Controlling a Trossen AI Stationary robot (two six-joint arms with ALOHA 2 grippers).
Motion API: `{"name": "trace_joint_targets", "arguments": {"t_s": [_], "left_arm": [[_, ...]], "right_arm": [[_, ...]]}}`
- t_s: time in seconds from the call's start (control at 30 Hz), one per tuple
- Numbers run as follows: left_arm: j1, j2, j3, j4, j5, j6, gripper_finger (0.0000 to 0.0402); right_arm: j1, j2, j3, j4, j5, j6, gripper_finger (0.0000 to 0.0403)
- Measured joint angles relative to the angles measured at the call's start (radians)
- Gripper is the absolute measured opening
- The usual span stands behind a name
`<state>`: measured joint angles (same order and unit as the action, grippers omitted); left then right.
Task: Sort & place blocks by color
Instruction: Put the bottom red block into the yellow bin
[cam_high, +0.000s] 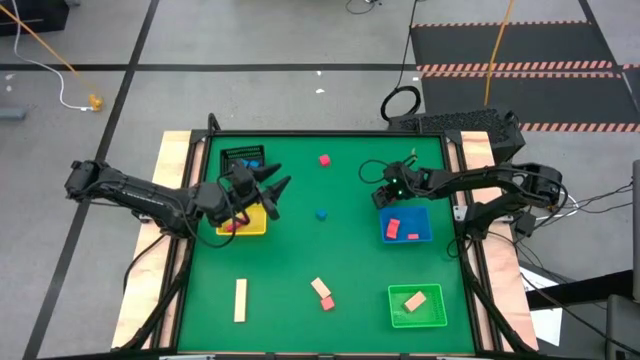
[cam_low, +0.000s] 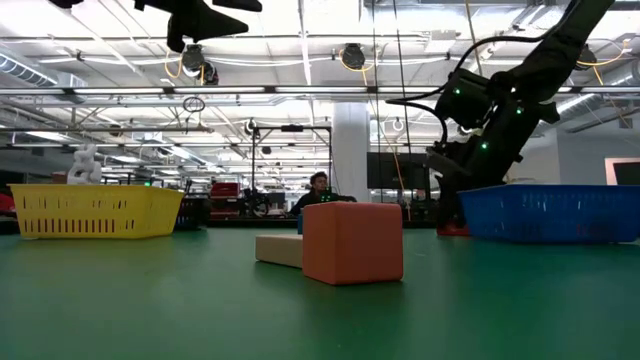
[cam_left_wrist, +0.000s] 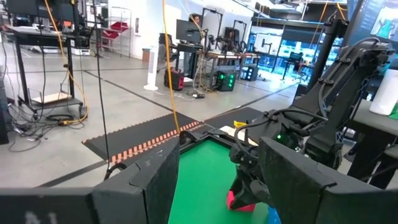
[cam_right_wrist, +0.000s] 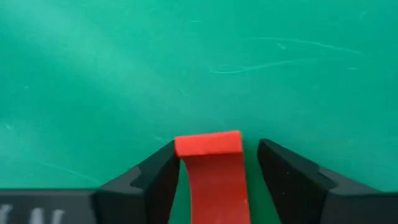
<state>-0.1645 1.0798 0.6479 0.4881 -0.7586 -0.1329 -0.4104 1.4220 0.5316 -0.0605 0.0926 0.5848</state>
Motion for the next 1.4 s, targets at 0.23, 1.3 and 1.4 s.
{"name": "trace_joint_targets", "arguments": {"t_s": [0.23,1.3,1.4], "left_arm": [[0.009,0.0,0.0,0.0,0.0,-0.005,0.0218],[0.212,0.081,0.002,0.134,0.352,-0.069,0.0222],[0.212,0.117,0.002,0.137,0.381,-0.122,0.0235]], "right_arm": [[-0.001,0.001,-0.002,-0.002,-0.005,0.01,0.0111],[0.086,-0.13,0.188,0.989,-0.127,0.065,0.0111],[0.105,-0.117,0.238,0.941,-0.126,-0.028,0.0111]]}}
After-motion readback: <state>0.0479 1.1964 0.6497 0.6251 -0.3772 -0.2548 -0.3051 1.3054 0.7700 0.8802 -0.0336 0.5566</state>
